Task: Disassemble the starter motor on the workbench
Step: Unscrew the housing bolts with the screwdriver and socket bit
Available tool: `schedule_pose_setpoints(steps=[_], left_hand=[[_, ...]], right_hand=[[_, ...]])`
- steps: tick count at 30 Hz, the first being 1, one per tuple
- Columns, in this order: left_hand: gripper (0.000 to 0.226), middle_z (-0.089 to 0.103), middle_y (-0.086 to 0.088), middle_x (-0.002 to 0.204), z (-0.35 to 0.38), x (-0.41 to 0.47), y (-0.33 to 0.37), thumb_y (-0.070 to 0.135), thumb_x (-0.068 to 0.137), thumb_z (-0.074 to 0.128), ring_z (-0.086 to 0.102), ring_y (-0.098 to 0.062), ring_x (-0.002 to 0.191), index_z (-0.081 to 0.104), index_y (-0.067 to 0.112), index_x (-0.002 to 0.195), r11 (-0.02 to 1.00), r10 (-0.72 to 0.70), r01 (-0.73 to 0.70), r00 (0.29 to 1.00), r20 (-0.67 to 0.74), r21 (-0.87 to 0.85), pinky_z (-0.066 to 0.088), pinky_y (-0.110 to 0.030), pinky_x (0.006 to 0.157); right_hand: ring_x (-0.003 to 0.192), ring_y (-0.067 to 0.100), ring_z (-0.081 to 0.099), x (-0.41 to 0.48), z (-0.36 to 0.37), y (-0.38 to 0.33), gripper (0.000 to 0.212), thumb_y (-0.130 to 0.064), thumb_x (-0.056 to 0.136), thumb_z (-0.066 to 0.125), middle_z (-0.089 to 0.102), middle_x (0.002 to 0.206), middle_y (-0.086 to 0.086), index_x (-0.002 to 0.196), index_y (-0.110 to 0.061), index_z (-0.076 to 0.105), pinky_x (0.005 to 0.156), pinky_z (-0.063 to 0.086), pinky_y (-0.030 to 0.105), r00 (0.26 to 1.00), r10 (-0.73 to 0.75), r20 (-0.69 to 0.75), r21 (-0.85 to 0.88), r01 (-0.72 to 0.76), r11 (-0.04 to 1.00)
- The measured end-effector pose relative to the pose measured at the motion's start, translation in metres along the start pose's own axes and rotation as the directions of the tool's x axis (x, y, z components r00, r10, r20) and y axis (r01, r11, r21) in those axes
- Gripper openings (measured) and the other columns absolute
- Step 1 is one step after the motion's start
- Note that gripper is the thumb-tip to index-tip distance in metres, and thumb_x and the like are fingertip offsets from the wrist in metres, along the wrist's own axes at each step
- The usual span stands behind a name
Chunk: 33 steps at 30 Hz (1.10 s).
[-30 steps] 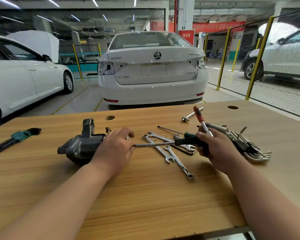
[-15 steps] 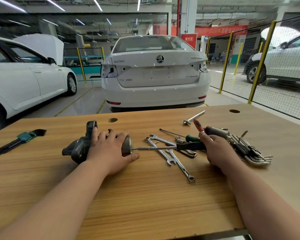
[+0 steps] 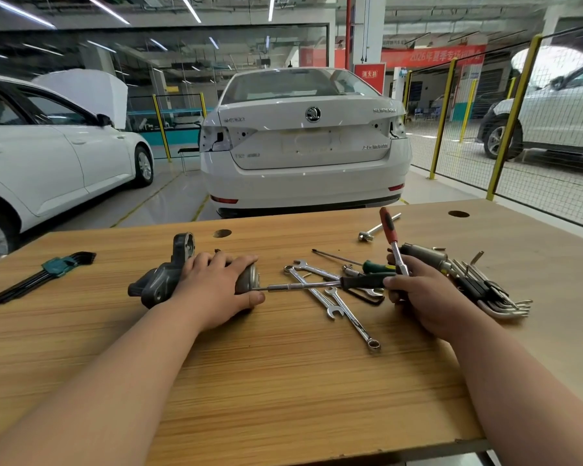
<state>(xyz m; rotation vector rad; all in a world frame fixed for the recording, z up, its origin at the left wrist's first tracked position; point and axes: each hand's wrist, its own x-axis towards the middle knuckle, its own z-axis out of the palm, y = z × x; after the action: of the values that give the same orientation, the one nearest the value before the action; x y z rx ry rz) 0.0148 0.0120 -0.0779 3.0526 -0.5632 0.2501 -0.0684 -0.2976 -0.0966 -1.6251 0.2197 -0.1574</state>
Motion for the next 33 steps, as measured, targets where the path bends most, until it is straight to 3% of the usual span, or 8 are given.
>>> schedule_pose_setpoints(steps=[3,6,10,14,17,22,29,33], left_hand=[[0.077,0.033,0.006,0.144,-0.0006,-0.001,-0.0005,0.078,0.078,0.041,0.021,-0.024,0.133,0.013,0.051,0.144,1.0,0.006,-0.006,1.0,0.004,-0.004,0.009,-0.044,0.112],[0.074,0.032,0.005,0.145,-0.0024,-0.002,-0.0009,0.079,0.08,0.033,0.021,-0.024,0.133,0.013,0.05,0.145,1.0,0.017,-0.017,1.0,0.02,0.0,0.009,-0.045,0.112],[0.069,0.031,0.005,0.148,-0.0035,-0.0013,-0.0007,0.076,0.084,0.019,0.019,-0.025,0.134,0.014,0.047,0.146,1.0,0.012,-0.011,0.999,0.031,-0.009,0.007,-0.045,0.112],[0.066,0.029,0.006,0.15,-0.0031,0.0022,-0.002,0.073,0.086,0.021,0.018,-0.025,0.136,0.014,0.047,0.146,1.0,0.009,-0.008,0.999,0.048,-0.003,0.006,-0.045,0.112],[0.067,0.03,0.005,0.149,-0.0034,0.0035,-0.0026,0.074,0.085,0.022,0.019,-0.026,0.136,0.014,0.047,0.146,1.0,0.002,-0.002,0.998,0.058,0.002,0.007,-0.045,0.111],[0.07,0.031,0.005,0.148,-0.0017,0.0035,-0.0035,0.077,0.082,0.024,0.021,-0.026,0.134,0.014,0.049,0.145,1.0,0.004,-0.004,0.999,0.049,0.004,0.008,-0.046,0.111],[0.069,0.031,0.006,0.148,-0.0018,0.0019,-0.0014,0.076,0.083,0.029,0.02,-0.025,0.134,0.014,0.049,0.145,1.0,-0.008,0.009,0.999,0.038,-0.011,0.008,-0.045,0.111],[0.069,0.031,0.006,0.147,-0.0028,0.0006,0.0006,0.076,0.084,0.031,0.02,-0.025,0.133,0.015,0.048,0.145,1.0,-0.008,0.009,0.999,0.033,-0.021,0.009,-0.044,0.111]], right_hand=[[0.068,0.02,0.047,-0.0008,0.0016,-0.0016,0.041,0.008,0.09,0.05,0.053,0.104,0.017,0.122,-0.018,0.056,0.061,0.044,0.031,0.999,0.027,0.034,0.208,-0.034,0.978],[0.062,0.018,0.049,-0.0005,0.0005,-0.0036,0.022,-0.005,0.096,0.05,0.058,0.102,0.016,0.112,-0.016,0.059,0.058,0.044,0.03,0.997,0.045,0.063,0.385,-0.066,0.92],[0.043,0.014,0.045,0.0012,0.0037,-0.0021,0.016,-0.025,0.102,0.049,0.074,0.087,0.009,0.108,-0.015,0.06,0.041,0.04,0.026,0.999,0.015,-0.036,0.22,-0.006,0.975],[0.041,0.015,0.042,0.0035,0.0059,0.0026,0.013,-0.019,0.101,0.05,0.074,0.094,0.011,0.11,-0.016,0.059,0.041,0.038,0.028,0.996,-0.033,-0.088,0.102,0.042,0.994],[0.051,0.018,0.049,0.0029,0.0042,0.002,0.018,-0.009,0.098,0.053,0.067,0.106,0.018,0.112,-0.019,0.06,0.049,0.042,0.031,0.999,-0.02,-0.04,0.153,0.026,0.988],[0.101,0.03,0.058,0.0058,0.001,0.0042,0.041,0.011,0.09,0.047,0.061,0.119,0.01,0.111,-0.022,0.061,0.069,0.047,0.036,1.0,-0.016,0.013,0.259,0.012,0.966],[0.111,0.029,0.057,0.0042,0.0012,0.0035,0.05,0.017,0.086,0.041,0.062,0.119,0.008,0.111,-0.022,0.062,0.079,0.047,0.038,1.0,-0.003,0.01,0.27,0.0,0.963],[0.109,0.027,0.057,0.0035,0.0057,-0.0001,0.044,0.013,0.09,0.039,0.059,0.117,0.012,0.11,-0.018,0.062,0.084,0.048,0.036,0.998,0.067,-0.013,0.431,-0.055,0.901]])
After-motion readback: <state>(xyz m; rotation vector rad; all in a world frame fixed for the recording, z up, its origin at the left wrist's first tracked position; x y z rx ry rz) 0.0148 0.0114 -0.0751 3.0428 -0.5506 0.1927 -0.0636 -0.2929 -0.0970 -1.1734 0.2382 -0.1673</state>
